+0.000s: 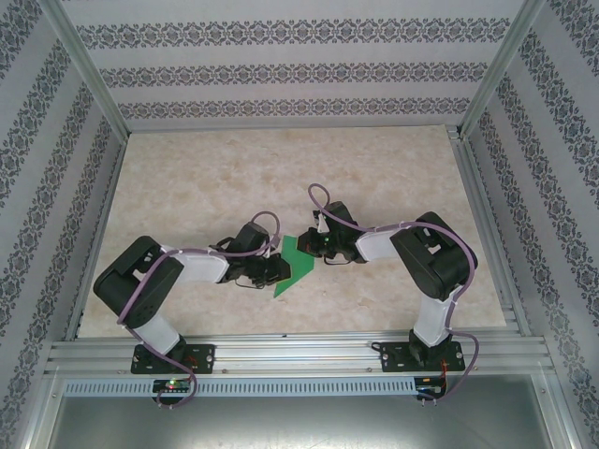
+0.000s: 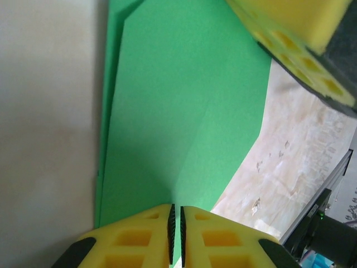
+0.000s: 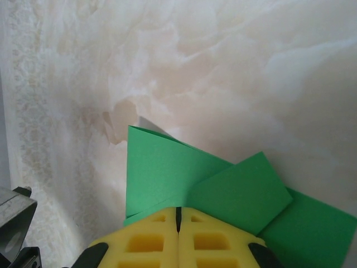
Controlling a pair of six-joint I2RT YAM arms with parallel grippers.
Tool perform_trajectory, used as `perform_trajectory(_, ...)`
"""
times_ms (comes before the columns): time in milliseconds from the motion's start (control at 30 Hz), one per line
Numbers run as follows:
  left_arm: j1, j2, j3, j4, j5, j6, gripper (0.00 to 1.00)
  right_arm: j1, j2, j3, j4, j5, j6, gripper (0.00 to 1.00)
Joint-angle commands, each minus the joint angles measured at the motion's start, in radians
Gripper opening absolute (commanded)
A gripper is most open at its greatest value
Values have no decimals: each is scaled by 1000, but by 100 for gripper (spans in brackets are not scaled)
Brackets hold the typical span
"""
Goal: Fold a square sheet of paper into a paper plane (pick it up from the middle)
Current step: Fourth fold the wing at the center of the table.
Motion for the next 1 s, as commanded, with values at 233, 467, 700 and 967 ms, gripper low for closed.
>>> perform_trajectory(233,-17,-32,-163,-258,37,86,16,1,79,-34,-153,164,-3,5)
perform_trajectory(467,-31,-124,-172,-382,7,119,16,3,68,-30,-179,199,8,5)
perform_trajectory(700,-34,-232,-177,-484,-25,119,14,10,57,-19,-194,200,26,5)
perform_trajectory(967,-31,-489,-45,-645,-199,31,15,21,64,-20,-174,178,65,6)
